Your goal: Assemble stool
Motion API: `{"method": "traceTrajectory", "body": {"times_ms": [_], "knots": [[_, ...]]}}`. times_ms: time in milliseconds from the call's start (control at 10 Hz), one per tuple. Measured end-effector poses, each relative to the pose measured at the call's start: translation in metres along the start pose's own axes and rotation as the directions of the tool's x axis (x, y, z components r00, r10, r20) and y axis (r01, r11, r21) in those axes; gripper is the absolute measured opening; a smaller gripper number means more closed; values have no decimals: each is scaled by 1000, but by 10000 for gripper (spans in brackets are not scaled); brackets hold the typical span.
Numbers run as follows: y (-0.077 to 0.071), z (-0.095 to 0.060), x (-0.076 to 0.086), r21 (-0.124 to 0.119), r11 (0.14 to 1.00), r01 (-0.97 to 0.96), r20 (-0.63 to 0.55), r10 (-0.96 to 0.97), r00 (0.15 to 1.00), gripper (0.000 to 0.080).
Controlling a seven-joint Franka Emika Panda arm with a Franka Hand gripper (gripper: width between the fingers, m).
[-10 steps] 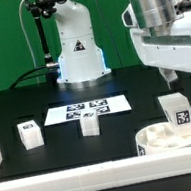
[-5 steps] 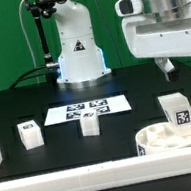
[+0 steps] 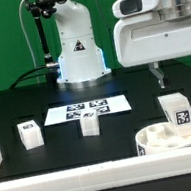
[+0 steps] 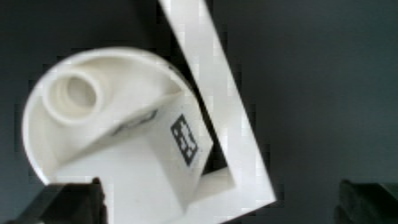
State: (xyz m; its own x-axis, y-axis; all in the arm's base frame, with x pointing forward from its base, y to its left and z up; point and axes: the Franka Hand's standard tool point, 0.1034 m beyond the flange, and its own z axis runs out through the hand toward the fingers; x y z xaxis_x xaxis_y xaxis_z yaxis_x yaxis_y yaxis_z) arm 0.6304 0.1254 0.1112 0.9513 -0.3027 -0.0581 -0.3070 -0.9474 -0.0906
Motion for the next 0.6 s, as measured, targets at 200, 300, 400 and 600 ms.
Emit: {"method": "traceTrajectory", "body": {"times_ms": [200,300,400,600], "knots": [[-1,0,0,-3,991,135,-2,-135,991,649],[-1,0,0,-3,973,230,-1,-230,973,649],[0,0,0,-4,952,306,-1,-306,952,649],[0,1,4,-29,847,530,-26,-531,847,649]]}}
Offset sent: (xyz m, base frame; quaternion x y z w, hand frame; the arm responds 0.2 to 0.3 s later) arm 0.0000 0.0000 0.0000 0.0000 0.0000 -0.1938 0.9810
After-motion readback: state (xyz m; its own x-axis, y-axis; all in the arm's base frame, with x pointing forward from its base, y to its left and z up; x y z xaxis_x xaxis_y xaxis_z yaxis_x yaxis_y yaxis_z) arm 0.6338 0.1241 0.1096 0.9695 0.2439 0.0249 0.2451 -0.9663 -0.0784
